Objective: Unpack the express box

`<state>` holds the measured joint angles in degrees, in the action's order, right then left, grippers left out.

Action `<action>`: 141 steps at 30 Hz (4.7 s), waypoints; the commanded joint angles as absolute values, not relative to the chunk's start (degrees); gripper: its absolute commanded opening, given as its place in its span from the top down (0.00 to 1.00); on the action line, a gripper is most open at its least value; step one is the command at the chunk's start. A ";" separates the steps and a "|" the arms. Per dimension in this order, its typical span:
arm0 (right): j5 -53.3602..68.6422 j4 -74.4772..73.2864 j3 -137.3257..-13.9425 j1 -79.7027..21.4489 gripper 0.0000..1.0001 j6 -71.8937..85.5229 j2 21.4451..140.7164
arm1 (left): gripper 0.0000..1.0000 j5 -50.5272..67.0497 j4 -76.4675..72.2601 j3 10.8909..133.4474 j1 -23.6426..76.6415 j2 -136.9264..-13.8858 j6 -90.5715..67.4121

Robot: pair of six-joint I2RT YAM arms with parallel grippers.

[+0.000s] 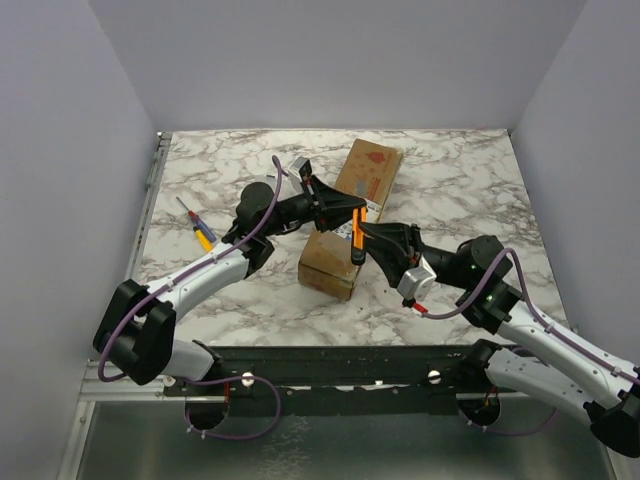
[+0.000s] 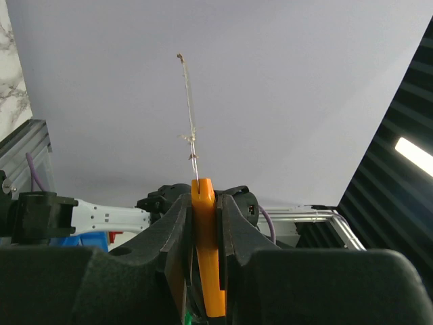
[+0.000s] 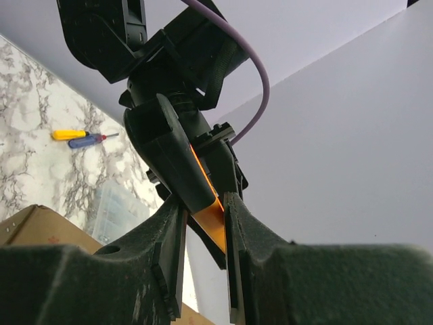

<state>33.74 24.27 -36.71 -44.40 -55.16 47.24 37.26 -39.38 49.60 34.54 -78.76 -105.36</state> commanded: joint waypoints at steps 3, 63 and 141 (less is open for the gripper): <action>33.47 22.71 -38.09 -44.87 1.00 -55.40 49.02 | 0.89 40.87 -38.13 49.37 37.67 -79.40 -100.63; 47.64 10.87 -55.49 -39.02 0.99 13.31 64.49 | 0.26 40.79 -22.87 51.85 33.29 -58.25 -41.02; -16.47 8.89 -49.24 -60.28 0.00 -5.09 59.51 | 1.00 -10.00 0.36 61.88 44.87 -60.42 -26.14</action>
<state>-14.85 11.84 -50.00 -60.38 -9.96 64.29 -3.16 0.32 60.77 44.75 -61.49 -32.34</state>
